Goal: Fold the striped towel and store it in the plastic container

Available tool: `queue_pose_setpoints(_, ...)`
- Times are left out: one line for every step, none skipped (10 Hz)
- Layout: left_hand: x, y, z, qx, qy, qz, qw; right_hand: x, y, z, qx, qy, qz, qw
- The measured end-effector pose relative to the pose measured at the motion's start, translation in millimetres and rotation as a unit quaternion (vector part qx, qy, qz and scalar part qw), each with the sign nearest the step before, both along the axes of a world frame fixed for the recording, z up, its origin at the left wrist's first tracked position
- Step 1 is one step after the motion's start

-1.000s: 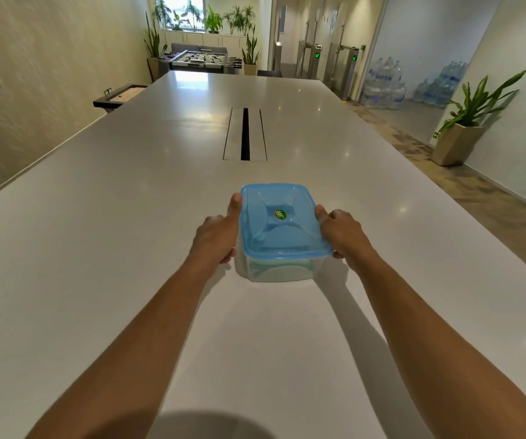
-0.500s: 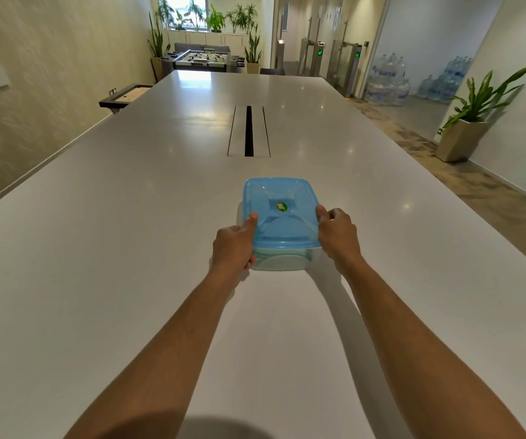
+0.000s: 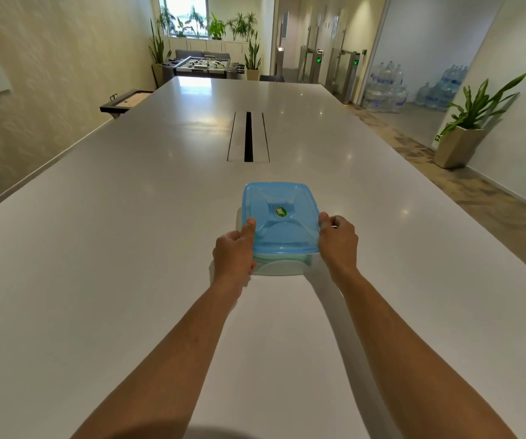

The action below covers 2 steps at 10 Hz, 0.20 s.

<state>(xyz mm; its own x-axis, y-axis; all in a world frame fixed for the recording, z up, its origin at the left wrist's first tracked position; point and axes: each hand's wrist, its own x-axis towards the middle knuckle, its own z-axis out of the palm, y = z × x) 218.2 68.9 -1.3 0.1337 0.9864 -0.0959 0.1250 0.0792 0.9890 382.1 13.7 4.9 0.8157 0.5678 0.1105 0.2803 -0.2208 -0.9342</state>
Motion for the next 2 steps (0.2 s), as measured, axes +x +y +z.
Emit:
queue_pose_setpoints(-4.9, -1.9, 9.5, -0.001, 0.025, -0.024, 0.999, -2.8, -0.4, 5.5, -0.032, 0.018, -0.007, 0.999)
queue_pose_setpoints(-15.2, -3.2, 19.7, -0.025, 0.054, -0.069, 0.996, -5.0, -3.7, 14.8, -0.070, 0.051, -0.005, 0.996)
